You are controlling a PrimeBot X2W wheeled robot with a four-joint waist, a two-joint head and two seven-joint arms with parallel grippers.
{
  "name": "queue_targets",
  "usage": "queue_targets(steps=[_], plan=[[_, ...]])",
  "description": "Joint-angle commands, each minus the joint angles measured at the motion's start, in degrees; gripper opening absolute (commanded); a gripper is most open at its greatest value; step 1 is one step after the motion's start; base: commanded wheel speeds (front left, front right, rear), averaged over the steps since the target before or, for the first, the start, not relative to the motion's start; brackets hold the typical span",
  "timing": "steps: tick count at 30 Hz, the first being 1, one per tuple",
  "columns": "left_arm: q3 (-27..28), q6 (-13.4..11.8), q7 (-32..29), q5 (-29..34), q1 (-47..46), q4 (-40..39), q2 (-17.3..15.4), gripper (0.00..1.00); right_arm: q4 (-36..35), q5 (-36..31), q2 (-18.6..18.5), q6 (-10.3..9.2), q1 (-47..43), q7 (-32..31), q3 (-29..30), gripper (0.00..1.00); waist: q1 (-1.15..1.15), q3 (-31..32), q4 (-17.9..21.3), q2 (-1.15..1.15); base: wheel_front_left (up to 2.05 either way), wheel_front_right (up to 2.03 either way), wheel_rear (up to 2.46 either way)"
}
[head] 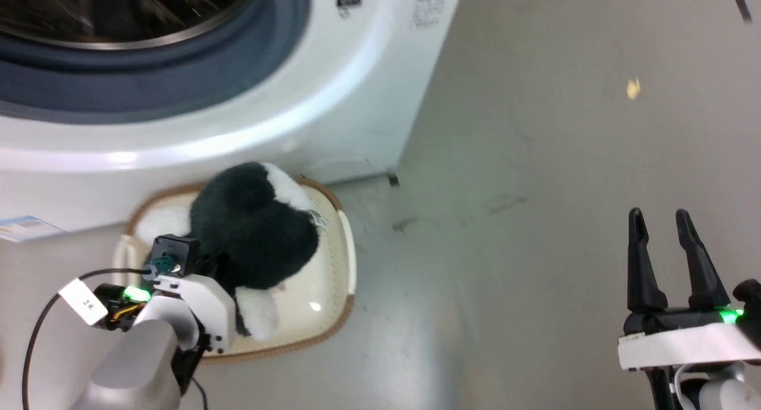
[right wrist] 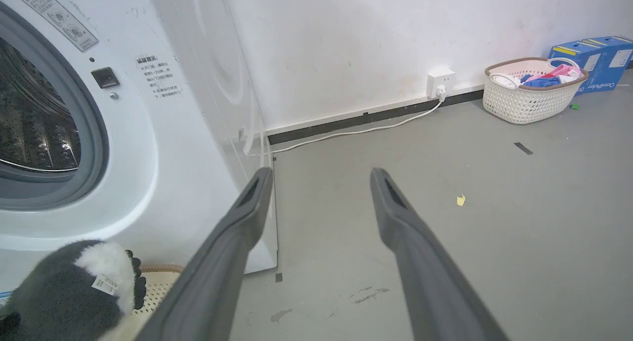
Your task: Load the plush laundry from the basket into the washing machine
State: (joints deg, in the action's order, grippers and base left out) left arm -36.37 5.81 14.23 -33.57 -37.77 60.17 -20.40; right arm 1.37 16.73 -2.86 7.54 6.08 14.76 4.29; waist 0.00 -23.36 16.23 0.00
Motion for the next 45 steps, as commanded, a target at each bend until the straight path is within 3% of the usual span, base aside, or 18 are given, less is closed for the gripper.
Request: queue_targets(steps=[1,11,13,20,25,33,40,45], plan=[[1.7,-1.3,0.7,0.1,1.8,-4.0,0.1,0.0,0.2,-0.6,0.0,-0.05,-1.1,0.2,0.3,1.0,0.0,5.8,-3.7,0.0,0.0,0.0,0.0],[11.8,-6.3,0.8,4.9,10.7,-27.0,-1.4,0.0,-0.1,-1.3,0.0,-0.05,-2.4,0.2,1.1,1.0,0.0,7.7,-4.7,0.0,0.0,0.0,0.0],[15.9,-8.0,0.8,8.5,12.3,-36.3,-2.3,0.0,-0.5,-1.1,0.0,-0.05,-2.4,0.2,0.9,1.0,0.0,7.0,-4.4,0.0,0.0,0.0,0.0],[22.6,-7.8,0.8,11.1,11.6,-46.1,-4.2,0.0,-1.7,0.2,0.0,-0.05,-0.4,0.2,-0.6,1.0,0.0,2.9,-2.2,0.0,0.0,0.0,0.0],[24.5,-6.5,-1.5,10.7,5.0,-46.7,-7.4,0.0,-2.7,1.8,0.0,-0.05,1.1,0.2,-1.9,1.0,0.0,-2.7,0.0,0.0,0.0,0.0,0.0],[25.6,-3.6,-11.2,11.5,-10.8,-45.9,-14.9,0.0,-3.4,6.3,0.0,-0.05,3.7,0.2,-4.2,1.0,0.0,-12.9,5.0,0.0,0.0,0.0,0.0],[24.1,-1.9,-17.4,14.8,-26.5,-36.6,-19.1,0.0,-3.5,9.2,0.0,-0.05,5.9,0.2,-6.1,1.0,0.0,-18.7,9.0,0.0,0.0,0.0,0.0],[21.9,-0.9,-19.4,17.4,-36.7,-27.9,-20.4,0.0,-3.5,10.2,0.0,-0.05,6.2,0.2,-6.5,1.0,0.0,-21.1,10.3,0.0,0.0,0.0,0.0]])
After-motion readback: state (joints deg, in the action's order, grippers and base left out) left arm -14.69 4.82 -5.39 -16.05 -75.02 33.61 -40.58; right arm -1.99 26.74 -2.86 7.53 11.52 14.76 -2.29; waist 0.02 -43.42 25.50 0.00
